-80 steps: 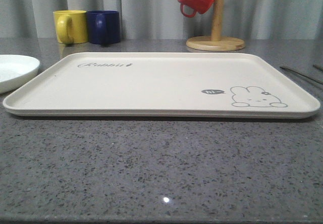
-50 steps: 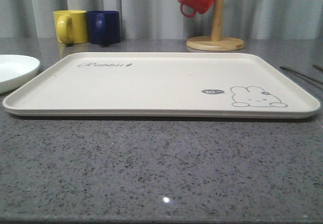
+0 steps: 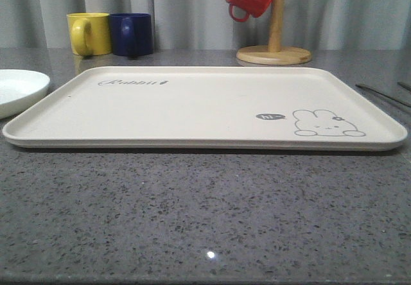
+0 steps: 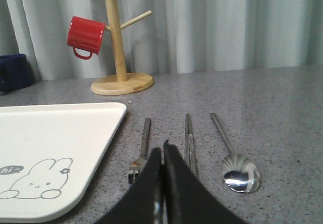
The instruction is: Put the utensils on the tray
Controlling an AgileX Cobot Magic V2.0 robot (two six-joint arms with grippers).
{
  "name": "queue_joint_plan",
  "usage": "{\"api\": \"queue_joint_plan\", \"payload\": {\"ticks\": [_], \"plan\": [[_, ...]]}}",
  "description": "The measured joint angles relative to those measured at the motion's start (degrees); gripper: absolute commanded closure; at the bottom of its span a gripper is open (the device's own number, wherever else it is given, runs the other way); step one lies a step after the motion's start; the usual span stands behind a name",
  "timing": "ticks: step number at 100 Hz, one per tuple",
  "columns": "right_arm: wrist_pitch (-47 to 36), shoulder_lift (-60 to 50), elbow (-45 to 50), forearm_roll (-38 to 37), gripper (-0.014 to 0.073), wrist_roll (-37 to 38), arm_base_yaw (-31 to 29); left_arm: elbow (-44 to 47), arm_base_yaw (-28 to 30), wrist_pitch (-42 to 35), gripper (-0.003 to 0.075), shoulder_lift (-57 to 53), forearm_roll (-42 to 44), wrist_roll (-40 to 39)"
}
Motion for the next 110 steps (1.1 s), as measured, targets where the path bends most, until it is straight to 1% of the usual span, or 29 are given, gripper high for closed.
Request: {"api": "queue_joint_plan", "payload": {"ticks": [15,31,39,46,57,67,89,94,99,110], "plan": [[0.0,0.0,0.0,0.0,0.0662,0.0,0.0,-11.45,0.0,7.61,0.0738,9.3,0.0,0.0],[0.0,0.0,0.0,0.0,0.0662,0.0,0.0,-23.97,0.0,18.74,0.0738,20.83,0.0,0.0],[0.0,0.0,0.0,0.0,0.0662,0.0,0.0,-29.13,0.0,25.02,0.0738,26.8,0.32,0.26],[0.0,0.0,0.0,0.0,0.0662,0.0,0.0,-32.66,0.0,28.71,0.0738,31.28,0.46,0.35],[0.0,0.0,0.0,0.0,0.0662,0.0,0.0,-35.68,0.0,30.96,0.0738,36.66,0.6,0.39],[0.0,0.0,0.0,0.0,0.0662,0.0,0.0,-36.25,0.0,31.45,0.0738,40.37,0.64,0.39],[0.0,0.0,0.0,0.0,0.0662,0.0,0.0,-36.25,0.0,31.71,0.0728,44.28,0.64,0.39],[0.0,0.0,0.0,0.0,0.0662,0.0,0.0,-36.25,0.0,31.71,0.0693,44.68,0.64,0.39],[0.0,0.0,0.0,0.0,0.0662,0.0,0.0,-36.25,0.0,31.79,0.0626,45.04,0.73,0.39],[0.0,0.0,0.0,0.0,0.0662,0.0,0.0,-36.25,0.0,31.79,0.0393,45.17,0.73,0.48]]}}
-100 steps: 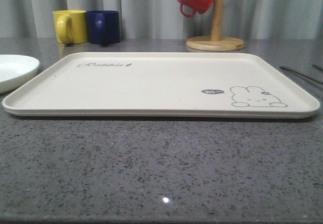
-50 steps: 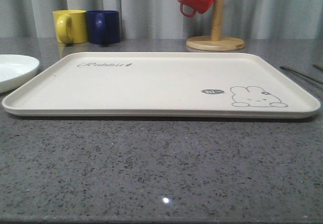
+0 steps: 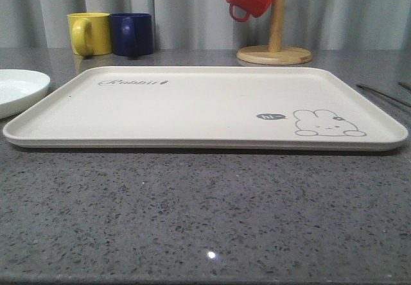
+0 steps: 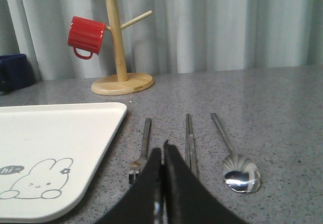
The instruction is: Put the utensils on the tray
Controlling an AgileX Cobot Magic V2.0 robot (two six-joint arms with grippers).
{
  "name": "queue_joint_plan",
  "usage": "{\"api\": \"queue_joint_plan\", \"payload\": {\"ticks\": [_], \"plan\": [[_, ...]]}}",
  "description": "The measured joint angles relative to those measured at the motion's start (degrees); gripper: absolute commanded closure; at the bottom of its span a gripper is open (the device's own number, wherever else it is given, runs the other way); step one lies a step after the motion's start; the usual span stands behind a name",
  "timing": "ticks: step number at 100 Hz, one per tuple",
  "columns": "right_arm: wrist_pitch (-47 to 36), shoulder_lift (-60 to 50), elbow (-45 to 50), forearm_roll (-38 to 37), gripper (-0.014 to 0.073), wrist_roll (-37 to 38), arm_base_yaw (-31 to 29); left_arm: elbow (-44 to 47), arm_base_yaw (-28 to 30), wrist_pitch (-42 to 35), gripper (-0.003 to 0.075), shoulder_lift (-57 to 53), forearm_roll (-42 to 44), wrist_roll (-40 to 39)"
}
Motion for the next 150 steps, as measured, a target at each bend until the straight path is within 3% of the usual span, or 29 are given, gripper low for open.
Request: {"api": "queue_joint_plan", "payload": {"ticks": [6,13,52,103,150], "plan": [[0.0,0.0,0.0,0.0,0.0662,0.0,0.0,0.0,0.0,0.0,0.0288,0.0,0.0,0.0],[0.0,0.0,0.0,0.0,0.0662,0.0,0.0,0.0,0.0,0.0,0.0242,0.0,0.0,0.0],[0.0,0.0,0.0,0.0,0.0662,0.0,0.0,-3.26,0.75,0.55,0.0244,3.99,0.0,-0.95],[0.0,0.0,0.0,0.0,0.0662,0.0,0.0,-17.5,14.51,5.03,0.0244,29.86,-0.1,-0.64],[0.0,0.0,0.0,0.0,0.0662,0.0,0.0,-21.08,15.11,5.37,0.0244,41.04,-0.21,1.72]]}}
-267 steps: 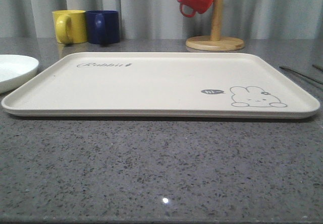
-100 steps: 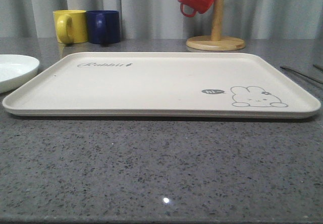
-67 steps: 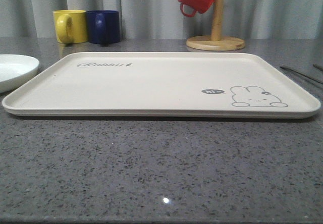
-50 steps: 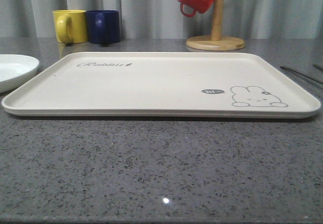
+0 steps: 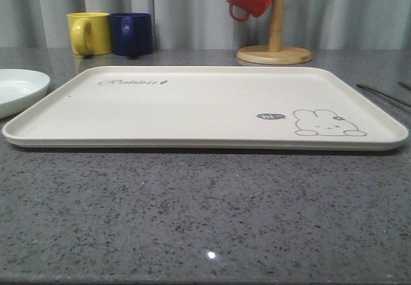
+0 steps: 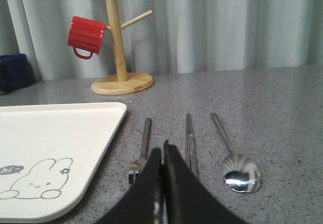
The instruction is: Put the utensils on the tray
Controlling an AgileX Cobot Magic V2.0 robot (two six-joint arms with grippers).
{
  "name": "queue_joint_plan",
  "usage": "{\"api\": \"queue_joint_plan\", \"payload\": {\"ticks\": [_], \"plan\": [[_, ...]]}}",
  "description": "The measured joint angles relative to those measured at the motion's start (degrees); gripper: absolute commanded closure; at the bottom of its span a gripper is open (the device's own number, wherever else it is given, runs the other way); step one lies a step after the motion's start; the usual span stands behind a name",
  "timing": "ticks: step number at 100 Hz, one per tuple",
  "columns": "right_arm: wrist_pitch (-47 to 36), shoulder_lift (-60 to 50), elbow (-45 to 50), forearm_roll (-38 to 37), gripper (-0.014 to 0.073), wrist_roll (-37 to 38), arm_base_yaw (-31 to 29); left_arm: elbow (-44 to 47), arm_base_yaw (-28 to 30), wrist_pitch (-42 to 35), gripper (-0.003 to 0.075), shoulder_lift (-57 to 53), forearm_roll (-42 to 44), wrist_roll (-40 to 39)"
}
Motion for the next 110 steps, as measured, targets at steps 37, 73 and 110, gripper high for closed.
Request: {"api": "queue_joint_plan", "payload": {"ticks": [37,73,110], "plan": [[0.0,0.0,0.0,0.0,0.0662,0.0,0.0,-0.08,0.0,0.0,0.0253,2.9,-0.84,0.67],[0.0,0.0,0.0,0.0,0.0662,0.0,0.0,-0.18,0.0,0.88,0.0738,2.9,-0.99,2.84],[0.0,0.0,0.0,0.0,0.0662,0.0,0.0,-0.43,6.74,2.19,0.0737,0.35,-12.92,11.18]]}}
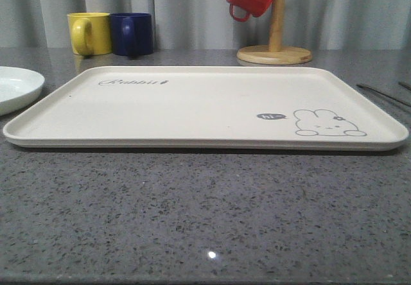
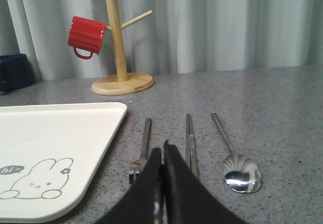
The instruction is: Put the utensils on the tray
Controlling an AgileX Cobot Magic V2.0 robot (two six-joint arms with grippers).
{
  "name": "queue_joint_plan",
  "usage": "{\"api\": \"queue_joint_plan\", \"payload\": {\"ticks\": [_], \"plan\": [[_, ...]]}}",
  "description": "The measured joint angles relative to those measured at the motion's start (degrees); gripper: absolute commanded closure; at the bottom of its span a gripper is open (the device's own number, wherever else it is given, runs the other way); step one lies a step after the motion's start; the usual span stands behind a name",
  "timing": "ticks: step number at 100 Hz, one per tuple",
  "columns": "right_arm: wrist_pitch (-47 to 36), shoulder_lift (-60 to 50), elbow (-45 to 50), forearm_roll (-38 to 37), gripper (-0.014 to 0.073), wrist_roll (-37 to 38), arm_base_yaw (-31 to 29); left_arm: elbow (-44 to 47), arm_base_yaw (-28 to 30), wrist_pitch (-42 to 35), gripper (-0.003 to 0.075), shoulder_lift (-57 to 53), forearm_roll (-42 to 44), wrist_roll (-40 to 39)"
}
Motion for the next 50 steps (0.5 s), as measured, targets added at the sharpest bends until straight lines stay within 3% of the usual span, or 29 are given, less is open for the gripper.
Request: {"api": "queue_joint_plan", "payload": {"ticks": [25,50], "plan": [[0.0,0.0,0.0,0.0,0.0662,0.0,0.0,0.0,6.48,1.9,0.0738,-6.82,-14.93,10.68],[0.0,0.0,0.0,0.0,0.0662,0.0,0.0,-3.25,3.47,5.98,0.0738,-8.72,-21.46,14.26]]}}
